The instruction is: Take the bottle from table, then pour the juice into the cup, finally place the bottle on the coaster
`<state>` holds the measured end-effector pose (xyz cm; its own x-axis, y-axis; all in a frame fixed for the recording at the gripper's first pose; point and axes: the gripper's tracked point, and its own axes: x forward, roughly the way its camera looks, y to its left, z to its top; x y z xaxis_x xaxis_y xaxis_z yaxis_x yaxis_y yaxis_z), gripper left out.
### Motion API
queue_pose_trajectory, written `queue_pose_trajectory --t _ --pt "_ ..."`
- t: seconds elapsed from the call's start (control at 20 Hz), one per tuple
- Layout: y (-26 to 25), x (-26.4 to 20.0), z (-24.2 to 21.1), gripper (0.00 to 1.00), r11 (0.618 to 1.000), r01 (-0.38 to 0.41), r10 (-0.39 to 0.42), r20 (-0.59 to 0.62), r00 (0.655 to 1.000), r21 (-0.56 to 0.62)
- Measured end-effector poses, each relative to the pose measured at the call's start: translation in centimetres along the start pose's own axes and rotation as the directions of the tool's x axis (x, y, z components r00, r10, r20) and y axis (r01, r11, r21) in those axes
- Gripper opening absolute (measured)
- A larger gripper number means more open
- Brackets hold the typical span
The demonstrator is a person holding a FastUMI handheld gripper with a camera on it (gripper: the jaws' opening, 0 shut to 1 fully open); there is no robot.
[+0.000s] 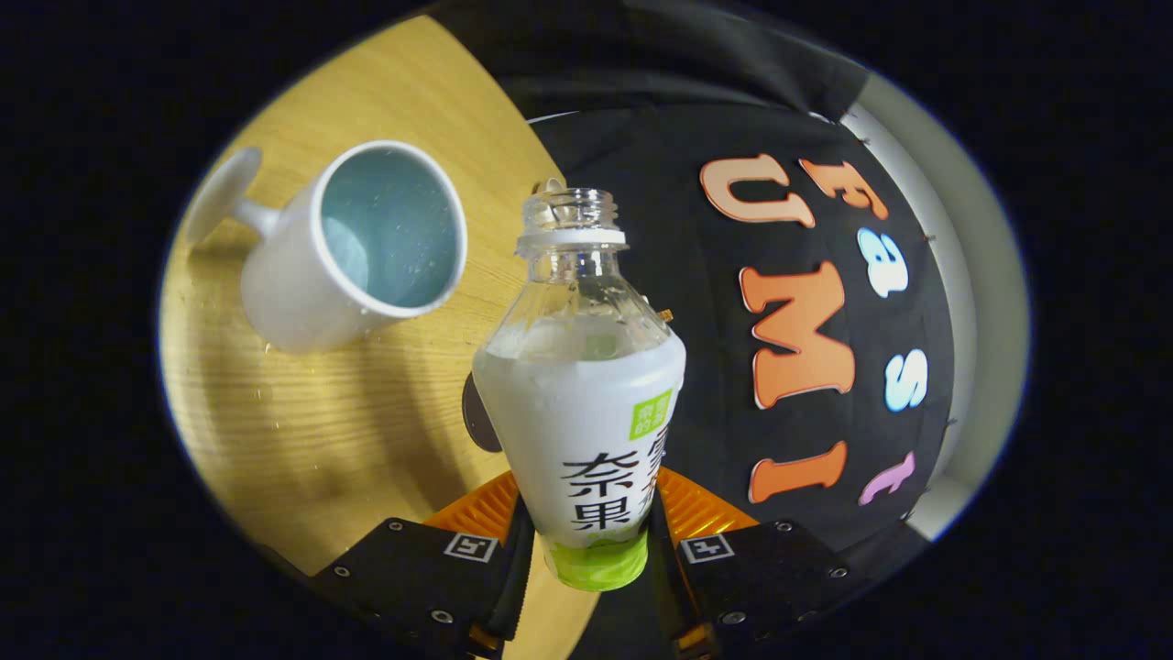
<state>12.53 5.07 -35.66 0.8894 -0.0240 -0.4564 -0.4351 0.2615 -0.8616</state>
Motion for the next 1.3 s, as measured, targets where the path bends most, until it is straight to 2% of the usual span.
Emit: queue_pose_trajectory --t 0.1,0.2,0.3,0.45,0.65,0.95,1.05,1.15,1.3 --pt "1.1 1.0 -0.5 0.58 0.985 -0.057 0.061 -0.02 0.998 0.162" --pt "1.6 2.0 -0.3 0.58 0.949 -0.091 0.1 -0.015 0.995 0.303" --pt "1.2 3.1 0.5 0.58 0.901 -0.103 0.111 0.004 0.994 0.422" --pt "0.9 4.8 2.0 0.58 0.801 -0.131 0.132 0.041 0.99 0.585" --pt "-0.2 6.8 2.7 0.58 0.705 -0.117 0.107 0.059 0.993 0.7" --pt "-1.0 9.5 3.4 0.58 0.543 -0.114 0.056 0.099 0.993 0.832" --pt "-0.9 10.2 3.6 0.58 0.486 -0.125 0.062 0.108 0.992 0.865" --pt "-0.9 10.8 3.6 0.58 0.448 -0.118 0.053 0.105 0.993 0.886" --pt "-0.2 11.6 3.8 0.58 0.419 -0.128 0.061 0.113 0.992 0.899"
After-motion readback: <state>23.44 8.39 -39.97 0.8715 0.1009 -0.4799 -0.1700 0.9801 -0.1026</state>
